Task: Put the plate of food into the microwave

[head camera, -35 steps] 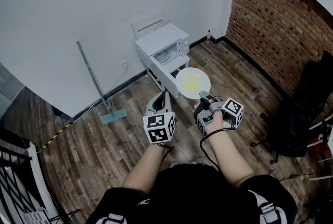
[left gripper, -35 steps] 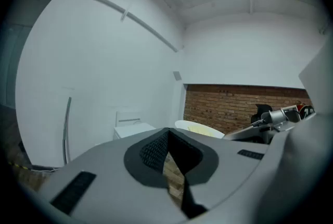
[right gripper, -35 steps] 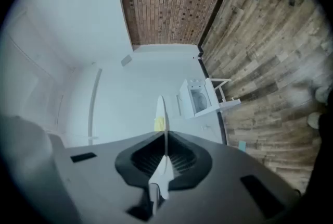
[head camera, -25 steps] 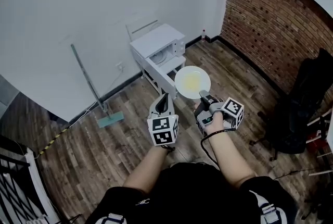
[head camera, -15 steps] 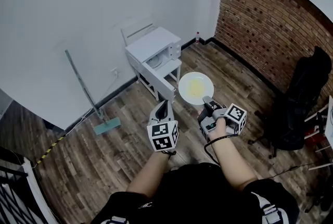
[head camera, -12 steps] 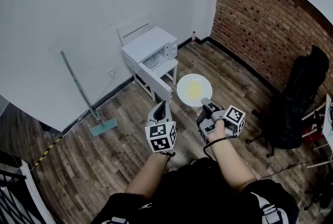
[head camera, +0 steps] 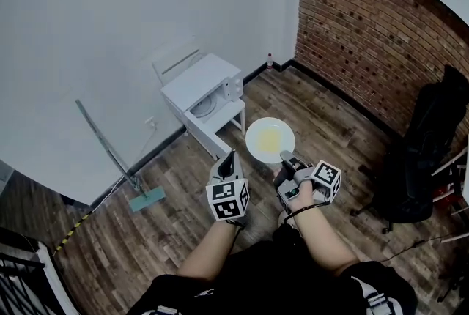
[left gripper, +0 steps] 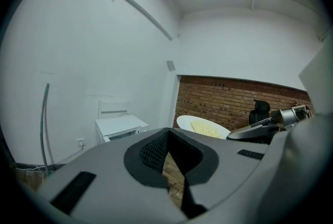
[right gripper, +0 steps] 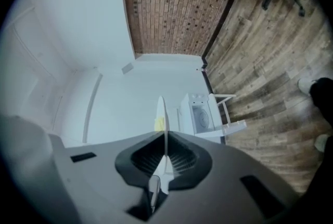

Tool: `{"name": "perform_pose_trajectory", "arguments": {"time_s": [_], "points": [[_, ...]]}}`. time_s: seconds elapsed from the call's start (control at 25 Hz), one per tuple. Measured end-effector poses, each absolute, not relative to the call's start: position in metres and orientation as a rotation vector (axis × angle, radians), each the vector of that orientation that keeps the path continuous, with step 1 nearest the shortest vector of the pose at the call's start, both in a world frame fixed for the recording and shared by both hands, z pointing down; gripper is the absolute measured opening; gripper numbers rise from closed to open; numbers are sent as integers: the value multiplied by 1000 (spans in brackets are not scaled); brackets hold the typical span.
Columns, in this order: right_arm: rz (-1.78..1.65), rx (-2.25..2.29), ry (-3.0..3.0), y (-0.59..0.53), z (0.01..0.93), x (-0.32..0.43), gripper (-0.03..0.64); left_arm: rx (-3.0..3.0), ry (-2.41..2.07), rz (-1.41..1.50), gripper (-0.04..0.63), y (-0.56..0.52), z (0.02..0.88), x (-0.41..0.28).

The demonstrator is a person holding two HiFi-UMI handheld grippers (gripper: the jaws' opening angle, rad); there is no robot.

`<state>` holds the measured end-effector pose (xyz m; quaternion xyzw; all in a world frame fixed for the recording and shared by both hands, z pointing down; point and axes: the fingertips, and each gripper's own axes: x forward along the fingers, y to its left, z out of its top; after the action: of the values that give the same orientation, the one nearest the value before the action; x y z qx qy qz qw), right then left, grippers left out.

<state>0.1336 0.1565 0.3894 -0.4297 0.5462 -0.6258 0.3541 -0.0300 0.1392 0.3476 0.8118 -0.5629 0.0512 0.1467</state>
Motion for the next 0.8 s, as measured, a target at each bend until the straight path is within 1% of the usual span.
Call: {"name": "perform_pose_trajectory", "arguments": {"time_s": [0.32, 0.44, 0.64, 0.8], "points": [[-1650, -1052, 1435, 66, 389, 222, 23, 2317, -1677, 165, -2, 56, 334, 57], [-1671, -1027, 1470, 38, 389, 242, 23, 2273, -1687, 159, -2, 33, 339, 82], [-1742, -1010, 1488, 5, 398, 257, 23, 2222, -1730, 165, -2, 4, 344, 100], [-1781, -992, 1510, -19, 404, 252, 23, 2167, -1775, 171, -2, -14, 352, 94]]}}
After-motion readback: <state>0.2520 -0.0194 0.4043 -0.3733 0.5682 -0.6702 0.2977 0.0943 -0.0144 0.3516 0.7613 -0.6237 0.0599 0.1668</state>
